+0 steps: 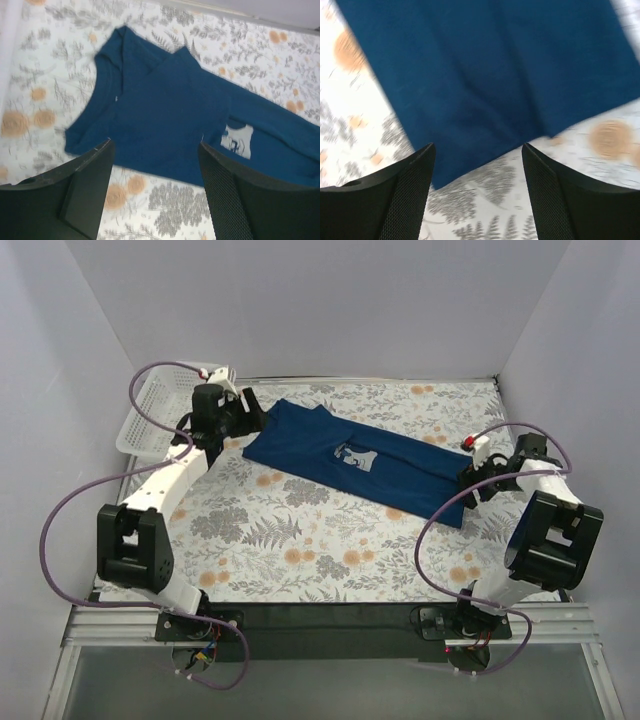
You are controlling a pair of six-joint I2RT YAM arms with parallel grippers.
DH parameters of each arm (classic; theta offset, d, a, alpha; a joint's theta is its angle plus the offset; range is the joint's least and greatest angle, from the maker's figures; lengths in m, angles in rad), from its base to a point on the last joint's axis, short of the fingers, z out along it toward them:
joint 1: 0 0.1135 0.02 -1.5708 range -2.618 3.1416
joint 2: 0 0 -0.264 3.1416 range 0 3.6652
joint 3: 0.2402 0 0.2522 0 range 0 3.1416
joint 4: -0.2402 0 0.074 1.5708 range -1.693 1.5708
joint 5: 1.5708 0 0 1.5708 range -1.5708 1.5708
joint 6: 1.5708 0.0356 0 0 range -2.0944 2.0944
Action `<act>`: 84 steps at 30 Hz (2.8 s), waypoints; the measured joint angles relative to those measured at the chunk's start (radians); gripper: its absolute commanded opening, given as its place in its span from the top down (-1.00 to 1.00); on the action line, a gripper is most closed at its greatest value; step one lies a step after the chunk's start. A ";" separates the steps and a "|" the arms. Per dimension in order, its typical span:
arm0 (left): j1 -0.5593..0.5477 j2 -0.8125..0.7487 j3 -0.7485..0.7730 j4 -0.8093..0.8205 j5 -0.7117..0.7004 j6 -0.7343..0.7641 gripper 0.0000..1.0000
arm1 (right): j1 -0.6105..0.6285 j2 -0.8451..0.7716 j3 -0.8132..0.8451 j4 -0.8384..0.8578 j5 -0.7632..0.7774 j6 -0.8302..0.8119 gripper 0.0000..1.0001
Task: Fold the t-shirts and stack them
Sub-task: Fold the tshirt
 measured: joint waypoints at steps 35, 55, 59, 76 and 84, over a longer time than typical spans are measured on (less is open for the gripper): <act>0.038 0.257 -0.132 0.018 -0.110 -0.201 0.16 | 0.394 -0.055 -0.205 0.019 0.253 -0.134 0.76; 0.038 0.312 -0.087 -0.025 -0.162 -0.176 1.00 | 0.404 -0.262 -0.314 -0.058 0.212 -0.226 0.97; 0.038 0.315 -0.075 -0.033 -0.165 -0.156 1.00 | 0.432 -0.269 -0.336 -0.108 0.188 -0.284 0.97; 0.040 0.547 0.243 -0.058 -0.114 -0.034 0.66 | 1.019 -0.227 -0.190 -0.254 0.089 -0.181 0.00; 0.041 0.545 0.294 -0.035 -0.043 0.025 -0.09 | 0.662 -0.159 0.107 -0.202 -0.009 -0.033 -0.36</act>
